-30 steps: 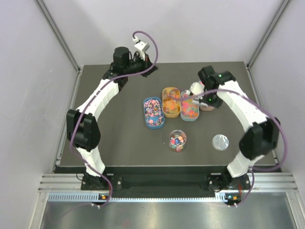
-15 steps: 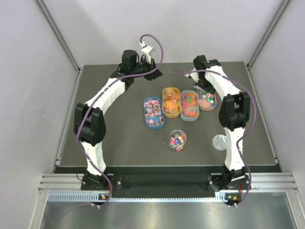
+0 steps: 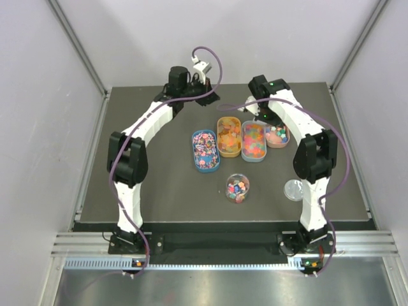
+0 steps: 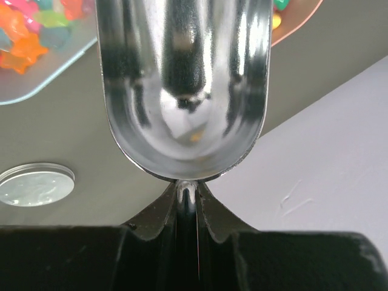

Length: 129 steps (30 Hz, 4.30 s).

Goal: Pack the candies
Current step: Move the storage box to the center of the board.

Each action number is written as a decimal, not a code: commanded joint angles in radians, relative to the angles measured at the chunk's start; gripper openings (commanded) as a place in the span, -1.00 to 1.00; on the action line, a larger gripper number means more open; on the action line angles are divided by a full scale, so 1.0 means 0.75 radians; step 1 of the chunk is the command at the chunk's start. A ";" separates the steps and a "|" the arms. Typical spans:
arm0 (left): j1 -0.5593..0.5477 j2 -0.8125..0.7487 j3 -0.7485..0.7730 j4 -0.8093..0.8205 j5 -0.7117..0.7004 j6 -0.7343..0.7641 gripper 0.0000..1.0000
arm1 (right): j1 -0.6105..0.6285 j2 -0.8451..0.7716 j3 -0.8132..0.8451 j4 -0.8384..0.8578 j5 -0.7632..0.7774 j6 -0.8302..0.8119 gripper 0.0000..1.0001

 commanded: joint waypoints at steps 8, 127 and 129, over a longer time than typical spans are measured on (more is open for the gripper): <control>-0.009 0.253 0.247 0.147 -0.056 -0.125 -1.00 | 0.064 -0.114 -0.044 -0.205 0.042 0.061 -1.00; -0.269 0.730 0.694 0.055 -0.007 -0.258 -1.00 | -0.288 -0.640 -0.807 -0.060 -0.468 0.306 -1.00; -0.271 0.722 0.690 0.055 0.007 -0.266 -1.00 | -0.288 -0.601 -0.805 -0.056 -0.443 0.312 -1.00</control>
